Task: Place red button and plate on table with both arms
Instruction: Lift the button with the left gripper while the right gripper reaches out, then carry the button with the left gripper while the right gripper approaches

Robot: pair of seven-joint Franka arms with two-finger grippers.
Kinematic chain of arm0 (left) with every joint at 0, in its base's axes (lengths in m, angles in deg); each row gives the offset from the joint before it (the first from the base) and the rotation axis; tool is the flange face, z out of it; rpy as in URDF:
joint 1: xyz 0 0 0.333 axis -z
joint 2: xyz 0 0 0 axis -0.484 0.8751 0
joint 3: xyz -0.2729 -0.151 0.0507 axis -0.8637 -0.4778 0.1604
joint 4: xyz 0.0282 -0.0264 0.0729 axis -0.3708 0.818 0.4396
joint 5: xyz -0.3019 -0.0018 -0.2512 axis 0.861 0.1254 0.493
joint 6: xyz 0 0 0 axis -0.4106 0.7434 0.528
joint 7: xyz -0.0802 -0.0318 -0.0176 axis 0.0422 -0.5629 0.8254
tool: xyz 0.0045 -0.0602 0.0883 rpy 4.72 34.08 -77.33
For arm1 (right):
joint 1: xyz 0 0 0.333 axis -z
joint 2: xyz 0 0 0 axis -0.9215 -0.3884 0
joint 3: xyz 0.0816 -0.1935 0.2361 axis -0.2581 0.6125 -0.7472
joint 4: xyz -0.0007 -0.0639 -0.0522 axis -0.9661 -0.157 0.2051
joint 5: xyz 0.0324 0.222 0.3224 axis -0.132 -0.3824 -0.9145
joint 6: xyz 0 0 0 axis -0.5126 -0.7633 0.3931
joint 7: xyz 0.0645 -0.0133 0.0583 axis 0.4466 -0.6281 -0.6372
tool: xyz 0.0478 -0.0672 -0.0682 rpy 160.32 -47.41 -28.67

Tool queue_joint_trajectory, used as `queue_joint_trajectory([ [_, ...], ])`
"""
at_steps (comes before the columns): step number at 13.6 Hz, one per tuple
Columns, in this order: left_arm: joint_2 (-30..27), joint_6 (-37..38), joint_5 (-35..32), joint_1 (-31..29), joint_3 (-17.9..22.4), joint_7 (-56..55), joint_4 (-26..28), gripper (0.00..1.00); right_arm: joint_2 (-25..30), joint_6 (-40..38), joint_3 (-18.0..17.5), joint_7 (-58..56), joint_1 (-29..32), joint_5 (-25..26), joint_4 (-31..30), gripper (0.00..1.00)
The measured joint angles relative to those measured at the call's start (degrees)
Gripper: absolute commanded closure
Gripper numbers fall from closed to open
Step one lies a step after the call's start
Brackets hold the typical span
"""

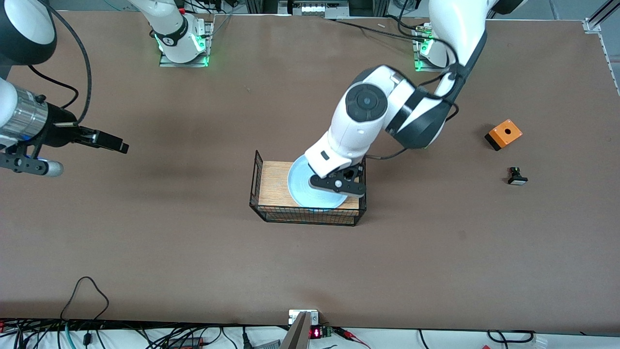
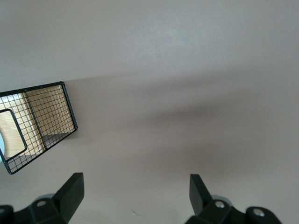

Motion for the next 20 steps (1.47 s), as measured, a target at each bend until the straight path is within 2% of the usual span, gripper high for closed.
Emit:
queue_joint_trajectory([
  [3,-3.34,2.53,0.0,-0.19,0.07,-0.03,-0.18,1.0,-1.08,0.18,0.0,5.56,-0.65,-5.28,0.02,0.01],
  [8,-10.16,10.57,-0.06,-3.66,0.9,-0.01,-0.45,1.0,-1.05,2.34,-0.28,17.49,-8.64,-5.67,0.23,0.0],
  [16,-10.84,25.0,-0.13,-23.77,1.24,14.11,-0.32,1.0,-2.44,9.55,-0.36,32.98,-18.46,-5.15,0.23,0.0],
  [20,-11.38,27.86,-0.14,-31.08,1.41,19.29,-0.34,1.0,-5.19,14.91,-0.39,42.83,-24.42,-3.88,0.22,0.0],
])
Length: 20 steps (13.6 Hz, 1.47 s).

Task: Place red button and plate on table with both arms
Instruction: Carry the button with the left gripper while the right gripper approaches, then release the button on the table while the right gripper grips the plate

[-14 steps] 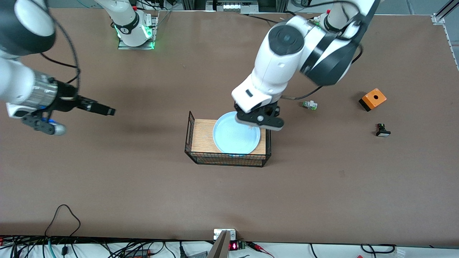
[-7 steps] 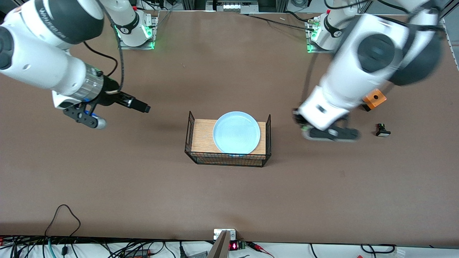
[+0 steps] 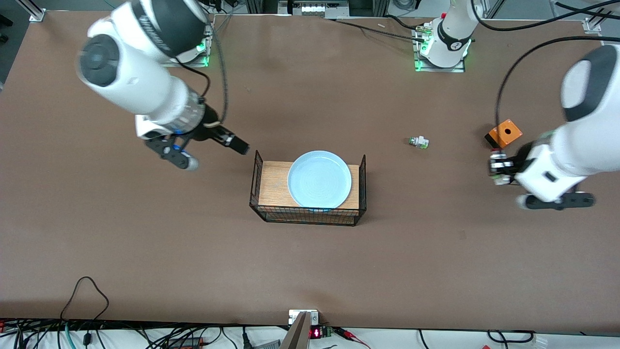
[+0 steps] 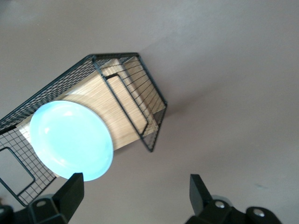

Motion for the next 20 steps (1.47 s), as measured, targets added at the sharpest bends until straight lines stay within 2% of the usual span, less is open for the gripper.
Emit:
queue_joint_trajectory([
  [5,-0.01,0.36,-0.12,-6.97,1.25,9.07,0.53,1.0,-4.51,7.81,-0.01,9.49,-5.51,3.62,-0.02,0.01],
  [8,-0.03,-0.95,-0.12,-7.39,1.1,9.75,3.84,1.0,-7.77,13.0,0.0,14.02,-8.58,5.8,-0.03,0.01],
  [11,-1.81,-10.47,-0.12,-7.04,1.03,9.75,12.38,1.0,-10.64,16.41,0.0,16.45,-10.37,8.42,-0.01,0.01],
  [14,-4.93,-18.19,2.32,-7.12,2.08,10.35,22.22,1.0,-12.89,19.11,0.02,16.69,-10.8,8.75,-0.01,0.01],
  [20,-6.08,-30.27,3.21,-7.79,3.21,12.04,34.91,1.0,-15.5,21.91,0.03,16.7,-11.12,10.4,-0.01,0.04],
])
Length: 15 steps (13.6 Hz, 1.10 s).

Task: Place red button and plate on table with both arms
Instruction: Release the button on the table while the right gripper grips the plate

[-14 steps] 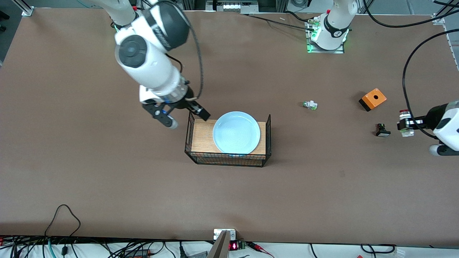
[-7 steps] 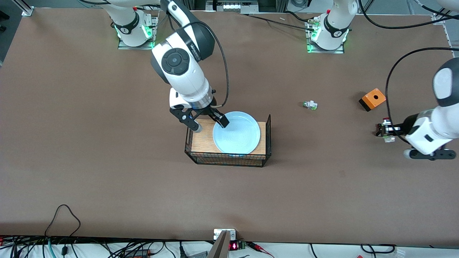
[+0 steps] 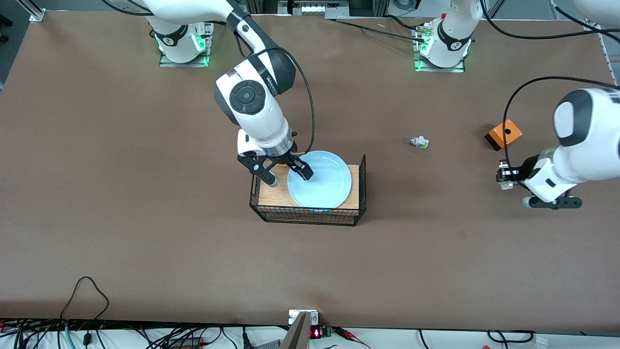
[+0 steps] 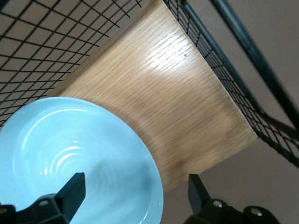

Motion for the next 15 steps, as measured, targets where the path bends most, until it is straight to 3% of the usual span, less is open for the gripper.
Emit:
queue_joint_trajectory([
  [3,0.01,-7.83,0.03,-0.58,0.02,2.14,7.65,1.0,-0.51,0.06,0.01,0.0,-0.17,0.67,0.0,0.13],
  [6,-0.01,-15.14,0.07,-0.61,0.02,2.42,13.78,1.0,-0.57,0.07,0.05,0.0,-0.34,2.31,0.0,0.31],
  [10,0.52,-23.0,0.08,-0.62,0.04,2.54,20.65,1.0,-0.95,0.07,0.06,0.02,-1.09,4.22,0.0,0.32],
  [11,1.01,-23.66,0.08,-0.63,0.05,2.59,21.44,1.0,-1.17,0.07,0.06,0.03,-1.19,4.91,0.0,0.38],
  [12,1.62,-24.0,0.08,-0.64,0.05,2.63,21.78,0.98,-1.36,0.08,0.06,0.03,-1.22,5.18,0.0,0.51],
  [14,2.95,-24.16,0.08,-0.63,0.05,2.74,21.88,0.81,-1.46,0.08,0.12,0.03,-1.22,5.37,0.0,0.59],
  [15,3.68,-24.28,0.08,-0.62,0.04,2.79,21.88,0.61,-1.4,-0.03,0.16,0.05,-1.23,5.43,0.01,0.59],
])
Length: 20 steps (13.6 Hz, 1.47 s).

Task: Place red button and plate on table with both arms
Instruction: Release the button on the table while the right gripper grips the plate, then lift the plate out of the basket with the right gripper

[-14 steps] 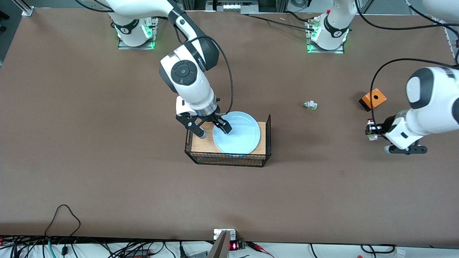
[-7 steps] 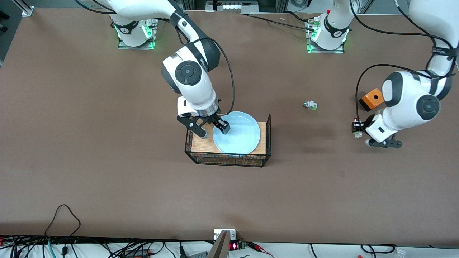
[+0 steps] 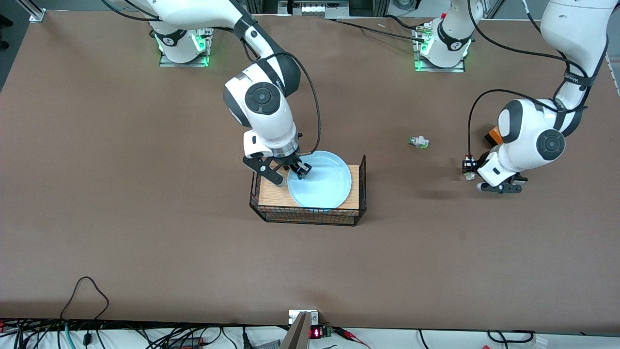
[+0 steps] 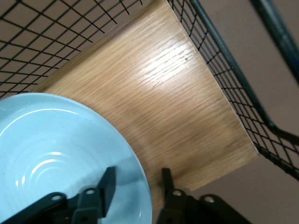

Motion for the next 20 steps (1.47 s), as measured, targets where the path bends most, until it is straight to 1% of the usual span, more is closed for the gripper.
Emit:
queue_joint_trajectory([
  [1,0.72,-0.26,0.0,0.0,0.0,0.03,0.0,0.29,-0.01,0.0,0.04,0.0,0.0,0.03,0.0,0.59],
  [2,1.31,-0.48,0.0,0.0,0.0,0.04,0.0,0.0,-0.01,-0.01,0.08,0.19,0.0,0.03,0.0,0.62],
  [5,1.58,-0.57,0.0,0.17,-0.09,0.07,-0.38,0.0,0.02,0.02,0.1,2.08,-0.09,0.14,0.01,0.71],
  [7,1.07,-0.33,0.0,0.29,-0.14,0.08,-1.25,0.0,0.07,0.04,0.1,2.81,-0.34,0.2,0.05,0.86],
  [8,0.6,1.08,0.0,0.29,-0.15,0.08,-2.36,0.0,0.16,0.04,0.1,2.92,-0.45,0.23,0.09,0.95],
  [9,0.1,4.51,0.03,0.28,-0.15,0.08,-4.49,0.0,0.28,0.03,0.1,3.01,-0.59,0.23,0.14,0.99],
  [10,-0.44,10.45,0.08,0.28,-0.15,0.08,-8.27,0.0,0.45,0.03,0.1,3.11,-0.84,0.24,0.19,1.0],
  [12,-1.12,23.34,0.1,0.28,-0.15,0.07,-17.81,0.0,1.33,-0.1,-0.01,4.31,-1.6,0.23,0.26,1.0],
  [13,-1.4,27.71,0.1,0.28,-0.15,0.07,-22.04,0.0,2.06,-0.65,-0.01,5.36,-1.88,0.24,0.27,1.0],
  [15,-1.82,32.56,0.1,0.28,-0.15,0.07,-27.94,0.0,3.93,-3.52,0.07,5.9,-1.98,0.26,0.35,1.0],
  [20,-2.17,38.13,0.19,0.31,-0.18,0.05,-38.38,0.0,10.07,-13.62,0.07,5.9,-3.29,0.28,0.43,1.0],
])
